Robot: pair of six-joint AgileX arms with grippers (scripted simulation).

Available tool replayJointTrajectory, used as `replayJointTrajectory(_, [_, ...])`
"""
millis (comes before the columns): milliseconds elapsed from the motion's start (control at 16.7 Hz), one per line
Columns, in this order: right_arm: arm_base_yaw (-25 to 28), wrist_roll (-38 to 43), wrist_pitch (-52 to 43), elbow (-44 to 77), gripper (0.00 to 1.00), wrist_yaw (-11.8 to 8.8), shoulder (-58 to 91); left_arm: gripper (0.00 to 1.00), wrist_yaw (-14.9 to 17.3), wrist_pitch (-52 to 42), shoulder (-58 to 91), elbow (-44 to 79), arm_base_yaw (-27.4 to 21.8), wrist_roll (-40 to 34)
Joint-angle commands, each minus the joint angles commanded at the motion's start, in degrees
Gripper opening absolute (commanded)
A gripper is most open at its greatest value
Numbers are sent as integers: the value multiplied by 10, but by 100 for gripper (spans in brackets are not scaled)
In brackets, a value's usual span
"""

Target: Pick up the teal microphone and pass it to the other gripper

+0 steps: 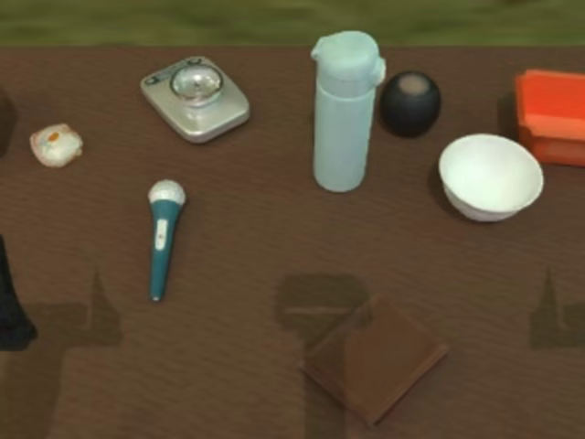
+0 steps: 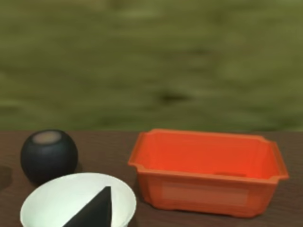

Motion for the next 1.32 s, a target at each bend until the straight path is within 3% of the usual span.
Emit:
replayJointTrajectory(240, [0,0,0,0,100,0,0,100,0,-11,18,16,-5,-4])
replayJointTrajectory(480, [0,0,0,0,100,0,0,100,-1,-69,126,104,-28,-25])
replayJointTrajectory(1320, [0,0,0,0,100,0,0,100,-12,-414,879,593,-155,-140])
